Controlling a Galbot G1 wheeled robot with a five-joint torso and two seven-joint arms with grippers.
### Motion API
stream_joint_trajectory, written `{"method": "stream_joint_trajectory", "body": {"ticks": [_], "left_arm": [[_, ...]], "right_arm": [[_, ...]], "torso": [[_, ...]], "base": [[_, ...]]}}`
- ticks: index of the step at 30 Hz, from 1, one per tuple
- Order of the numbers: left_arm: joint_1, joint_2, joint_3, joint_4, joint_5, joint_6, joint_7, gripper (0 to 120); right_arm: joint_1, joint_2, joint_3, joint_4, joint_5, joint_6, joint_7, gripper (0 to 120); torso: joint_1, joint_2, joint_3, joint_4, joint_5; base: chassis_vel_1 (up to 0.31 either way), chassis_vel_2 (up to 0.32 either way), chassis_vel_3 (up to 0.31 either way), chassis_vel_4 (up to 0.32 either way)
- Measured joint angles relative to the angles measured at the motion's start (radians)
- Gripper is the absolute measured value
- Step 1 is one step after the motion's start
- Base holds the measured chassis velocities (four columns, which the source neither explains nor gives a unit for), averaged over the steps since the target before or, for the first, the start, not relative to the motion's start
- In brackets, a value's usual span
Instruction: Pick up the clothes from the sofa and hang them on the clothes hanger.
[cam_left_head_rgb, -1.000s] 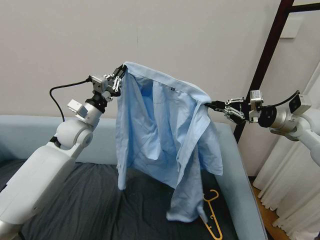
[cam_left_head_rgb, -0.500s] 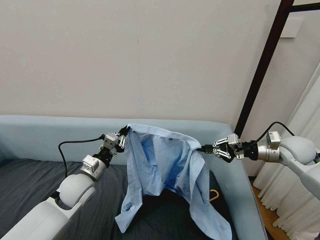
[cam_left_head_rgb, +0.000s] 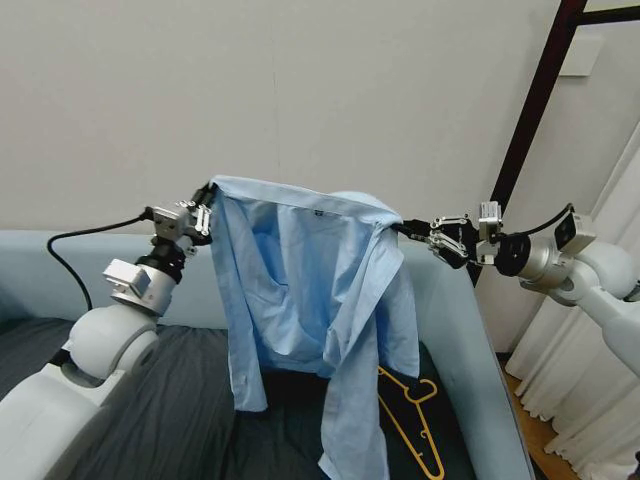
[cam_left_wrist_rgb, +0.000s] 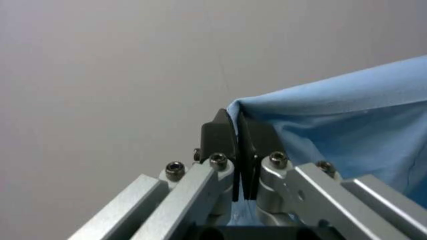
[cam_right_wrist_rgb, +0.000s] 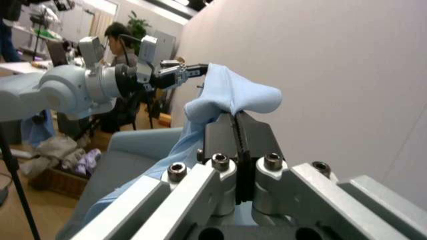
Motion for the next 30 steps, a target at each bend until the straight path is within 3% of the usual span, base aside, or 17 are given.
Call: {"method": "stream_joint_trajectory", "body": {"ticks": [5, 10, 19, 22, 28, 30], "left_arm": [[0.069, -0.003, -0.015, -0.046, -0.003, 0.064, -0.065, 0], [0.156, -0.055, 0.060, -0.053, 0.028, 0.045, -0.060, 0], [0.348, -0.188, 0.148, 0.055, 0.218, -0.034, 0.027, 0], [0.372, -0.227, 0.153, 0.123, 0.260, -0.064, 0.028, 0], [0.368, -0.246, 0.167, 0.170, 0.263, -0.075, 0.028, 0], [0.358, -0.243, 0.174, 0.181, 0.263, -0.080, 0.038, 0]], "right_arm": [[-0.035, 0.039, -0.018, -0.017, -0.050, 0.007, 0.003, 0], [-0.118, 0.072, -0.058, -0.055, -0.151, 0.044, 0.001, 0], [-0.311, 0.178, -0.026, -0.185, -0.399, 0.099, 0.018, 0], [-0.394, 0.256, 0.015, -0.266, -0.493, 0.135, 0.055, 0], [-0.473, 0.309, 0.035, -0.299, -0.493, 0.128, 0.131, 0], [-0.528, 0.302, 0.036, -0.274, -0.403, 0.073, 0.196, 8]], "torso": [[0.000, 0.000, 0.000, 0.0003, -0.0001], [0.000, 0.000, 0.000, -0.0004, 0.0001], [0.000, 0.000, 0.000, 0.0001, -0.0001], [0.000, 0.000, 0.000, -0.0002, 0.0002], [0.000, 0.000, 0.000, 0.0001, 0.0003], [0.000, 0.000, 0.000, 0.0000, 0.0003]], "base": [[0.000, 0.000, 0.000, 0.000], [0.000, 0.000, 0.000, 0.000], [0.000, 0.000, 0.000, 0.000], [0.000, 0.000, 0.000, 0.000], [0.000, 0.000, 0.000, 0.000], [0.000, 0.000, 0.000, 0.000]]}}
